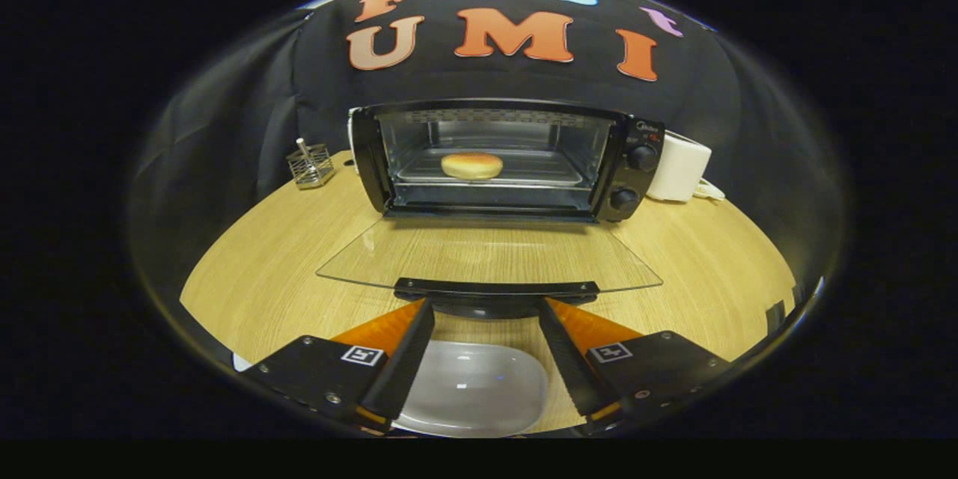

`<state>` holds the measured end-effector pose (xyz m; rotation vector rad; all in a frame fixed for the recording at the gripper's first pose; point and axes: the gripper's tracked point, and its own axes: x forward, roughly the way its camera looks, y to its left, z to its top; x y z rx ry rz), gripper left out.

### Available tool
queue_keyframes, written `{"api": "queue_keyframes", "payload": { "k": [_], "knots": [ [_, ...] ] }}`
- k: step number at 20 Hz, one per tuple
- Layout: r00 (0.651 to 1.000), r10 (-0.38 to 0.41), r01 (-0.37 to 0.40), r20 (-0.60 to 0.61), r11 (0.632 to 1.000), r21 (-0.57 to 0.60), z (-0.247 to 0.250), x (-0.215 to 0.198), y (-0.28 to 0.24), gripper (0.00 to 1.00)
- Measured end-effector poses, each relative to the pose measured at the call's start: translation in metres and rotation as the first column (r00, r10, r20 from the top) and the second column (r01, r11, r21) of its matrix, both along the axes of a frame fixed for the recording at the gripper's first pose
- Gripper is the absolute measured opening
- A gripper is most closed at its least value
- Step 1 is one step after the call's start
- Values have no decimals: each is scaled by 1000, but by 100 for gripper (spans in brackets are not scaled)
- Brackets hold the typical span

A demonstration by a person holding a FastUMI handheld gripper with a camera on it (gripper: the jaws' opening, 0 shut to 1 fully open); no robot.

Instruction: Open the toaster oven, put the food inside, and close the toaster oven door.

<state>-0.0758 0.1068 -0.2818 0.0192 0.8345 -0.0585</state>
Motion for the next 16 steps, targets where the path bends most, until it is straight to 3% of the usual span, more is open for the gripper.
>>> {"api": "queue_keyframes", "payload": {
  "k": [7,16],
  "knots": [
    [988,21,-8,156,996,-86,47,33,-9,82],
    [933,73,-15,353,987,-163,90,97,-14,85]
  ]
}}
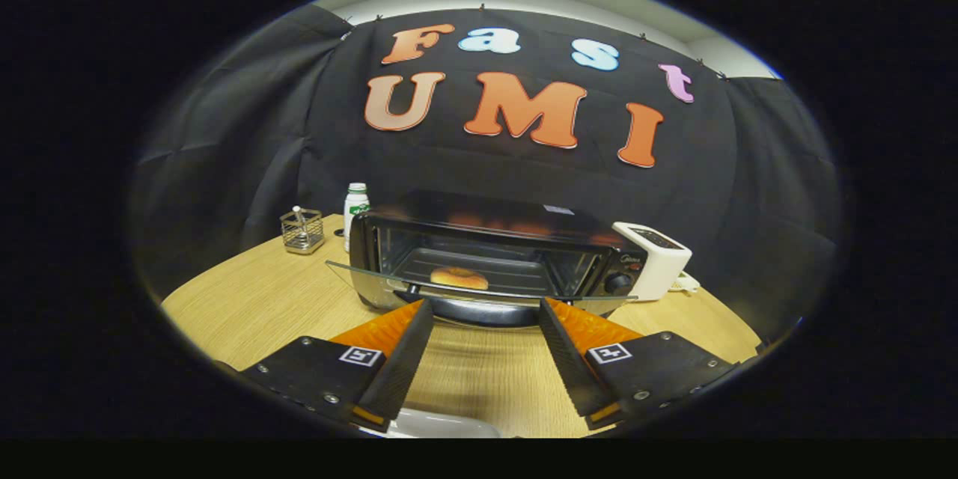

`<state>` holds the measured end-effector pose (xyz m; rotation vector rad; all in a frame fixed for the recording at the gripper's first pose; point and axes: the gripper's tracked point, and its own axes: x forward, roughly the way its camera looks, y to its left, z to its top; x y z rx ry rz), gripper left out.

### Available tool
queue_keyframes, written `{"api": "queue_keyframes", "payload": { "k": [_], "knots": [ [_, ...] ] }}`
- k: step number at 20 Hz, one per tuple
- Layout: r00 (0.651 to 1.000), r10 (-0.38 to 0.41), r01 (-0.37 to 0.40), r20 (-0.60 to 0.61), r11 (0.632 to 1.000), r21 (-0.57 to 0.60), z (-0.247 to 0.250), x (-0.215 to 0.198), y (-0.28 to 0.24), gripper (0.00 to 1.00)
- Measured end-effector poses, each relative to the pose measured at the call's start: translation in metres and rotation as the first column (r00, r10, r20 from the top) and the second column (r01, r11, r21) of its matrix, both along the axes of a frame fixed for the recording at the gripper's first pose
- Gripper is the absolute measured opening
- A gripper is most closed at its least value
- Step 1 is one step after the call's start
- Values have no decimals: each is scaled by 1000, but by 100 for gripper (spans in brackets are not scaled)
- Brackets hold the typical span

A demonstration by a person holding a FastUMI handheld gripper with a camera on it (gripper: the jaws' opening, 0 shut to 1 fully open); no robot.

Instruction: Open the toaster oven, put the food inside, and close the toaster oven door.

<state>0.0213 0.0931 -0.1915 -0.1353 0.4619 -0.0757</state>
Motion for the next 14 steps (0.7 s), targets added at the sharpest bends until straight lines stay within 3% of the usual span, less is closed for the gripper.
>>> {"api": "queue_keyframes", "payload": {
  "k": [4,7,11,14],
  "knots": [
    [999,-4,6,51,999,-39,6,30,-5,86],
    [999,13,-12,-48,999,35,-19,43,7,86],
    [999,1,1,54,999,-35,0,63,1,84],
    [998,25,-25,53,1000,3,2,60,9,84]
  ]
}}
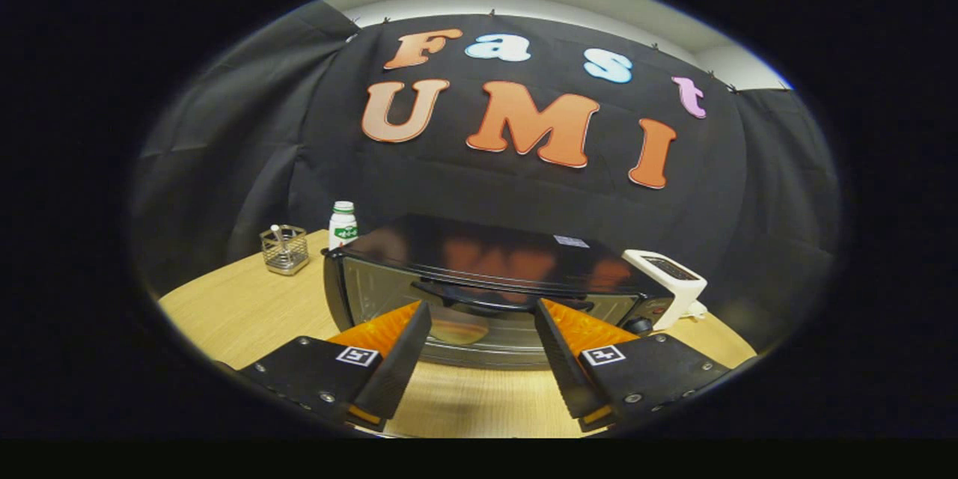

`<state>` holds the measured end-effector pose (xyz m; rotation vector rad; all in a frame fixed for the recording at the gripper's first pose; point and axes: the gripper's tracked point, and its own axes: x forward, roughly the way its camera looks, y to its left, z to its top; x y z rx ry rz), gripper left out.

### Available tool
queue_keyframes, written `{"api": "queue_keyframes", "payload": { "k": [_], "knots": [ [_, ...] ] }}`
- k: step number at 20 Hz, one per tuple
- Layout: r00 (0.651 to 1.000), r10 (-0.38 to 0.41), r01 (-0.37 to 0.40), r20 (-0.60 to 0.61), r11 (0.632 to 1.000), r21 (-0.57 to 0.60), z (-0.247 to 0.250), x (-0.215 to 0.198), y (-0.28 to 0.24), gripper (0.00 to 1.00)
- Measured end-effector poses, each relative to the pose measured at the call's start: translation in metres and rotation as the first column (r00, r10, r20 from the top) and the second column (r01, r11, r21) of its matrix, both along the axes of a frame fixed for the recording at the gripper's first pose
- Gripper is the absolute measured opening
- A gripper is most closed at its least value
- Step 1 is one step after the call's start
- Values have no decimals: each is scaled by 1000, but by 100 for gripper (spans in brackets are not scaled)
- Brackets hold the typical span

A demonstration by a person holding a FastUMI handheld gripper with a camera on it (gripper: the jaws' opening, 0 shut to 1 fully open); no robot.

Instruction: Open the toaster oven, put the food inside, and close the toaster oven door.

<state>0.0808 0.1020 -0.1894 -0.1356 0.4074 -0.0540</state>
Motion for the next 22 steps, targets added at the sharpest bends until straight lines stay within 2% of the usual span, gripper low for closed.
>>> {"api": "queue_keyframes", "payload": {
  "k": [5,14,22],
  "knots": [
    [998,22,-25,59,998,55,28,-26,0,82],
    [970,46,-76,237,990,119,116,-108,-29,83],
    [959,28,-78,284,983,164,149,-182,-68,97]
  ]
}}
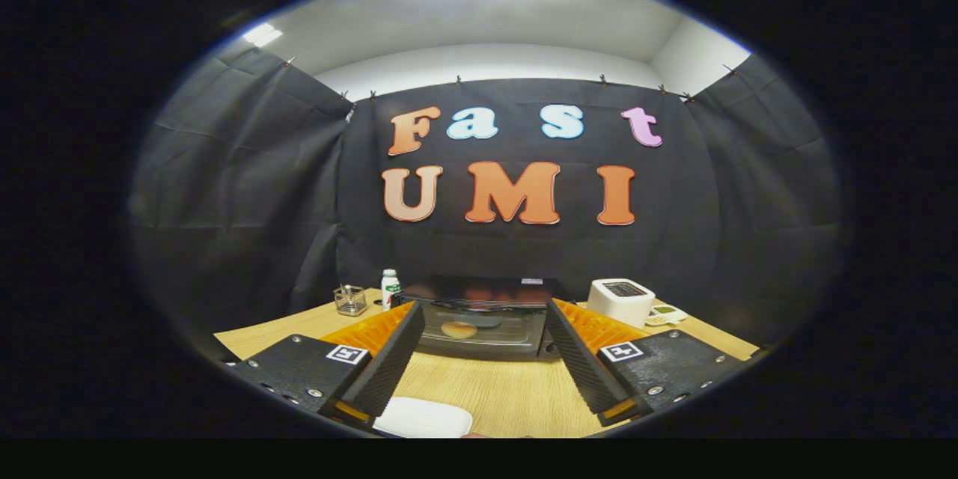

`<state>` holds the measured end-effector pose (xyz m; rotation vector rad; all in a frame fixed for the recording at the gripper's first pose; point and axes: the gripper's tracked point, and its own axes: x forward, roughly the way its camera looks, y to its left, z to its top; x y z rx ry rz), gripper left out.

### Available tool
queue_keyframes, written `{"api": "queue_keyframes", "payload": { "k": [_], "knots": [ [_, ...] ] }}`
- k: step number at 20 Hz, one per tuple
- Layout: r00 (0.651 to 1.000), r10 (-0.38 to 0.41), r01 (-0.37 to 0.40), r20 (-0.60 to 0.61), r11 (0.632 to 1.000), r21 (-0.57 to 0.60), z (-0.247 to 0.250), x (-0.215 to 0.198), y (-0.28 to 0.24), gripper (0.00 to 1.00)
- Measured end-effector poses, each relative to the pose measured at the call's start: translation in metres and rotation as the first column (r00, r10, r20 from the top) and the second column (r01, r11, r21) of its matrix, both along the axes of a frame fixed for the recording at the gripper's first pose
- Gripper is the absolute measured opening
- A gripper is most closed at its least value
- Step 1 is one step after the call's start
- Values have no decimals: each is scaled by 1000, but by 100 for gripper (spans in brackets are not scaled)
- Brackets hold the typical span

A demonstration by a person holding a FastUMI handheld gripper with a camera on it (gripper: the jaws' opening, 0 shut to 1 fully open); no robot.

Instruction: Open the toaster oven, put the food inside, and close the toaster oven door.

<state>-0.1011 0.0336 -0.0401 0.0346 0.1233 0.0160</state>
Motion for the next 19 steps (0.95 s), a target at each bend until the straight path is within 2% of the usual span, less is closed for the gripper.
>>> {"api": "queue_keyframes", "payload": {
  "k": [4,8,11,14,19],
  "knots": [
    [997,35,-34,68,999,-8,18,-27,-7,97],
    [994,-12,12,111,1000,-5,34,-45,-31,97],
    [990,-4,-3,142,999,47,43,-56,-38,97],
    [989,-28,19,147,998,65,39,-62,-53,97],
    [982,-87,80,166,996,46,39,-55,-74,97]
  ]
}}
